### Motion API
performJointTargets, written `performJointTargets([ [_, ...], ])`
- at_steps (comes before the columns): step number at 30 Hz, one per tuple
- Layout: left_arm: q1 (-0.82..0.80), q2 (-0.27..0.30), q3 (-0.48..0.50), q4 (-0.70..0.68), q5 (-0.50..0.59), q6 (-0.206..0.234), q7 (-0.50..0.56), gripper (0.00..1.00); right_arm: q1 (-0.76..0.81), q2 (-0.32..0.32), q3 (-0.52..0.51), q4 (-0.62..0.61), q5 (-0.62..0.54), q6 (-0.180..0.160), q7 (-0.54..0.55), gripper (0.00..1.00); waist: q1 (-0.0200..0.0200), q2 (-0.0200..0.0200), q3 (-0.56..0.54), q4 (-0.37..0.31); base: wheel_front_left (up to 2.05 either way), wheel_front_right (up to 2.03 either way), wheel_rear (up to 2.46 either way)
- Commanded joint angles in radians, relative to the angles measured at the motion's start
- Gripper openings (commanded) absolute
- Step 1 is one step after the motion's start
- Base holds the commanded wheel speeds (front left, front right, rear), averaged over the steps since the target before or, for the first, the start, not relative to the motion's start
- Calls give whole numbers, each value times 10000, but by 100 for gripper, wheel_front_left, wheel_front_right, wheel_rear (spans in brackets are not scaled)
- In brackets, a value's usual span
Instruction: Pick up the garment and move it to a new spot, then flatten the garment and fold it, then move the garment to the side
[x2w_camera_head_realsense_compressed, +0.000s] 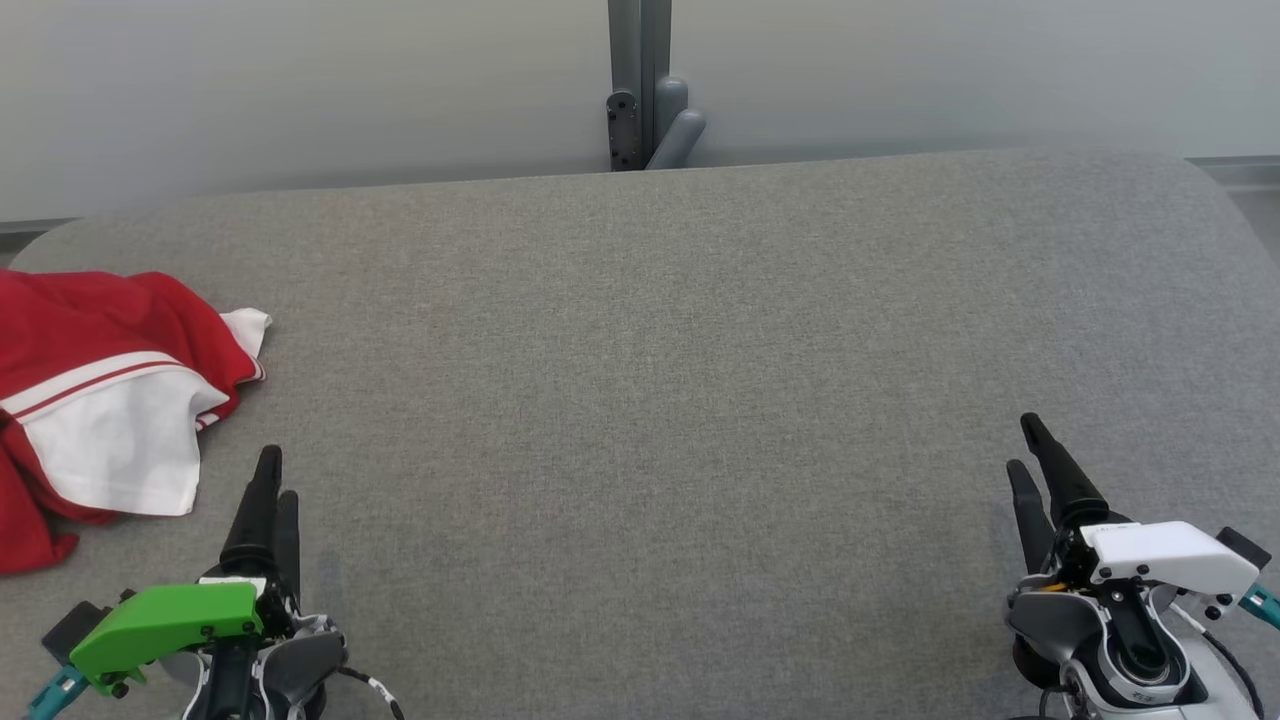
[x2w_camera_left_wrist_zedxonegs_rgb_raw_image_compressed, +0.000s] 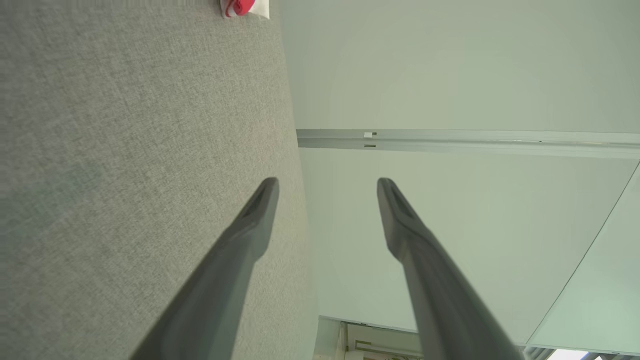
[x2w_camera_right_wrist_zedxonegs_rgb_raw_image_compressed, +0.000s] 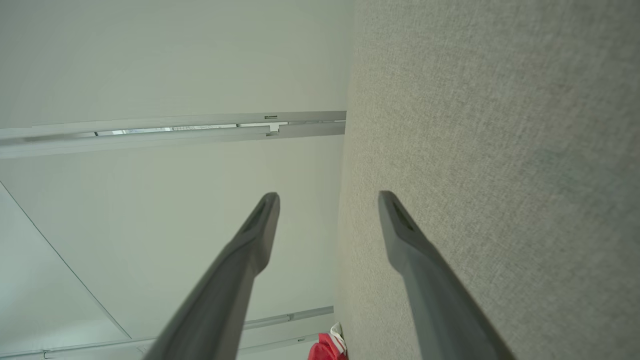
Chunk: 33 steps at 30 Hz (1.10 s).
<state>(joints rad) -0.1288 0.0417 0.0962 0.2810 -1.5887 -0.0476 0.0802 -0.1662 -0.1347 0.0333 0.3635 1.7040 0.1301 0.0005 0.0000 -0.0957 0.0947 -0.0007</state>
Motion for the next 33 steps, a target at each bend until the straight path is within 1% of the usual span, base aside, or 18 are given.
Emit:
performJointTargets([
  [1, -170, 65, -32, -166, 371, -75, -119, 100, -138, -117, 46, -238, -285, 2, -108, 100, 0, -1, 3, -1, 0, 0, 0],
  [5, -163, 73, -87, -197, 1036, -120, -311, 100, -112, -154, 67, -313, -1030, 3, -254, 100, 0, -16, 38, -4, 0, 0, 0],
  [8, -170, 80, -176, -209, 1652, -155, -446, 100, -95, -130, 35, -374, -1727, 3, -359, 100, 0, -18, 59, -6, 0, 0, 0],
  [9, -170, 80, -176, -209, 1652, -155, -446, 100, -95, -130, 35, -374, -1727, 3, -359, 100, 0, -18, 59, -6, 0, 0, 0],
  [19, -65, 121, -391, -270, 4123, -257, -871, 100, 20, -57, 136, -607, -4087, 3, -684, 100, 0, -18, 74, -26, 0, 0, 0],
  [20, -29, 122, -424, -266, 4587, -274, -952, 100, 34, -50, 167, -653, -4510, 3, -746, 100, 0, -18, 79, -33, 0, 0, 0],
  [21, -15, 120, -429, -268, 4815, -280, -990, 100, 44, -49, 190, -664, -4712, 4, -774, 100, 0, -18, 81, -36, 0, 0, 0],
  [33, 71, 96, -700, -322, 7030, -334, -1429, 100, 137, -15, 379, -839, -6860, 4, -1116, 100, 0, -18, 125, -69, 0, 0, 0],
])
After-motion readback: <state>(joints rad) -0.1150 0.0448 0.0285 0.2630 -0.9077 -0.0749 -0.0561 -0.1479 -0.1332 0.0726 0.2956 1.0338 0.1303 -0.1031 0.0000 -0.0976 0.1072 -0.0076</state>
